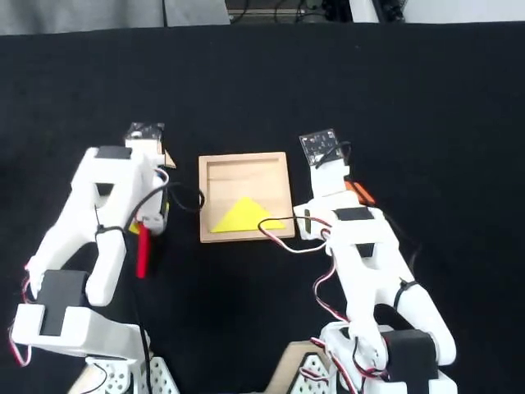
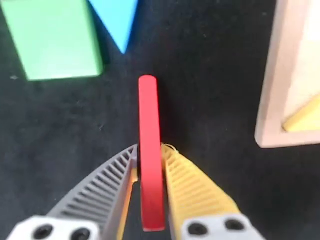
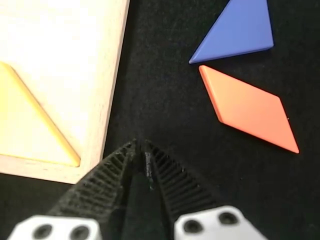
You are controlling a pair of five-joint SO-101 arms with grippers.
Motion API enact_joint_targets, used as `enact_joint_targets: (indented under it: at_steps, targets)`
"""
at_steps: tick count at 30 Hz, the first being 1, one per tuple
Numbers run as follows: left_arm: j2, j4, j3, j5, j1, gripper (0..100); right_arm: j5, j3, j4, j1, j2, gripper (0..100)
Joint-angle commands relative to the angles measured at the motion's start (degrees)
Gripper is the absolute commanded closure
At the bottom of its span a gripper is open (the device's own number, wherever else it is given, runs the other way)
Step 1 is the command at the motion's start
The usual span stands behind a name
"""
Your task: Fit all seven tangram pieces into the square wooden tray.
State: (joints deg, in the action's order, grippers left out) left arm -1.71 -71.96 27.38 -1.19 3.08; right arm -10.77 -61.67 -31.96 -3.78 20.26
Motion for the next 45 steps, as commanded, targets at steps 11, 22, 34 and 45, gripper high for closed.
enact_joint_targets:
  at_steps: [11, 22, 34, 45]
  targets:
    - [0.4, -21.7, -35.8, 5.7, -13.4, 97, 0.3, 0.1, 1.1, -0.7, 2.1, 98.7]
    - [-4.5, -2.9, -29.5, 18.2, -19.7, 97, 0.3, 0.1, 1.1, -0.7, 2.1, 98.7]
    - [-14.2, 6.2, -28.8, 21.2, -18.3, 97, 0.3, -1.5, 4.8, -1.0, 2.1, 98.7]
    - [-17.3, 7.4, -28.7, 21.1, -17.1, 97, 0.3, -1.6, 5.0, -1.0, 2.1, 98.7]
